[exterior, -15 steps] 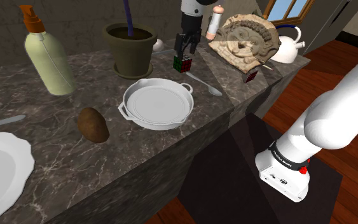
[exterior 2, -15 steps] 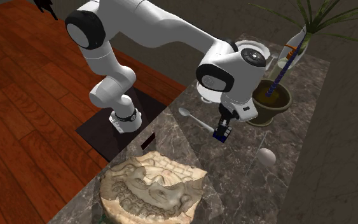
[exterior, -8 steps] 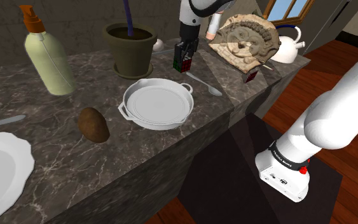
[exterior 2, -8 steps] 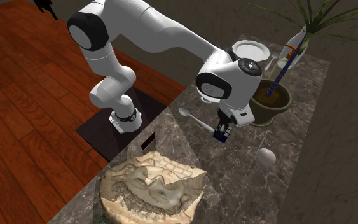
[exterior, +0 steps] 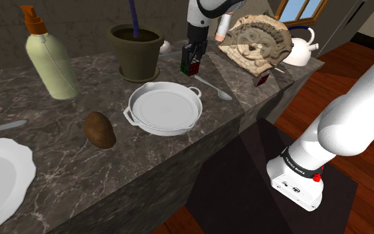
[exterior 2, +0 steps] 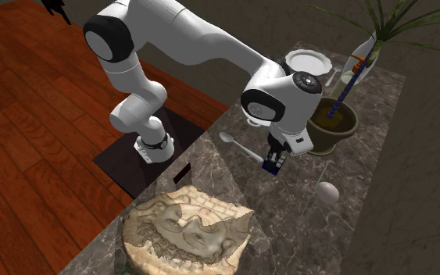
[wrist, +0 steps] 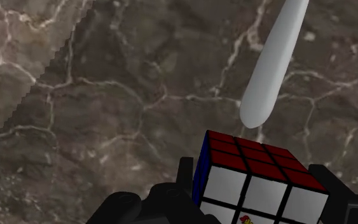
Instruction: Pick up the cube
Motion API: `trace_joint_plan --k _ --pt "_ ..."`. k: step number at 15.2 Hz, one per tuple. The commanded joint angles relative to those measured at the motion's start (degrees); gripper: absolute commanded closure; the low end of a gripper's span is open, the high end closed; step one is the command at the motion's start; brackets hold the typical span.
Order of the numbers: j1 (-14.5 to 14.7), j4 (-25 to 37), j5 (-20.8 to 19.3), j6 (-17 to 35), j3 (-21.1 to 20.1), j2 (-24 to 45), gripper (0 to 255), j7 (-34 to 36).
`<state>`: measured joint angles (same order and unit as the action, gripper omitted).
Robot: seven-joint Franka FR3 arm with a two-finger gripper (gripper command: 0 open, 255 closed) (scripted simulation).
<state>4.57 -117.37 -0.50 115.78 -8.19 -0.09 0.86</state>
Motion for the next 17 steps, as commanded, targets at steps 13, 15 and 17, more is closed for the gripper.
trace_joint_plan --k 13,15,17 --pt "-0.09 6.72 0.33 -8.97 0.10 -2.24 255 -0.33" --pt "-0.10 8.06 0.36 -10.49 0.12 -2.42 255 -0.35" --pt "-0.10 8.84 0.37 -11.36 0.12 -2.51 255 -0.37"
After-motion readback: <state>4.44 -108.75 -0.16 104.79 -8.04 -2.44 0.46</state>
